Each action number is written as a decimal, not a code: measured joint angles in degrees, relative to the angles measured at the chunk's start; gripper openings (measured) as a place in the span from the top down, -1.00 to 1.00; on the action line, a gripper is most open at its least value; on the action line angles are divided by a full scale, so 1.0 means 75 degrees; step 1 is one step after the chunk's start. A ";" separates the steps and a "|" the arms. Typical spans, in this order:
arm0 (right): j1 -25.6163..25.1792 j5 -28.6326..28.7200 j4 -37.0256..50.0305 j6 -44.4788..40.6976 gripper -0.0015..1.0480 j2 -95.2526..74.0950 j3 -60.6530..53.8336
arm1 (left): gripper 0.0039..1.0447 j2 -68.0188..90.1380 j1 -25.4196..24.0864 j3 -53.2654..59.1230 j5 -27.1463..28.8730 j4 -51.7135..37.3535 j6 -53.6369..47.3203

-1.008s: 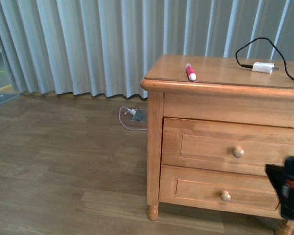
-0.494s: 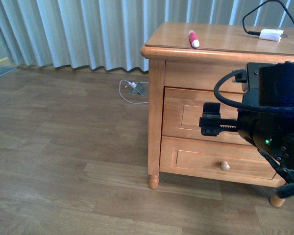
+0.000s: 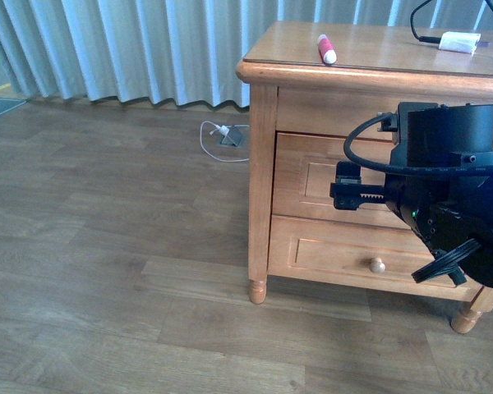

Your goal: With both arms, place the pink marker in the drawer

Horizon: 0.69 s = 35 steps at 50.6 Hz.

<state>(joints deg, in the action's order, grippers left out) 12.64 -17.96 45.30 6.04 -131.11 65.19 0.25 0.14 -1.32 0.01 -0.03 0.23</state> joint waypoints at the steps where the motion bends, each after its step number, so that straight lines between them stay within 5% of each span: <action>1: -0.0023 -0.0003 -0.0006 -0.0009 -0.84 -0.0041 0.0050 | -0.89 0.0000 0.0000 0.0000 -0.0003 0.0000 0.0000; 35: -0.0283 -0.0230 -0.0265 -0.0318 -0.84 -0.0425 0.0460 | -0.89 0.0000 0.0000 0.0000 0.0000 0.0000 0.0000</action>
<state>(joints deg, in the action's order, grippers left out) 10.52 -19.68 43.31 3.66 -134.30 68.64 0.25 0.14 -1.32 0.01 -0.03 0.23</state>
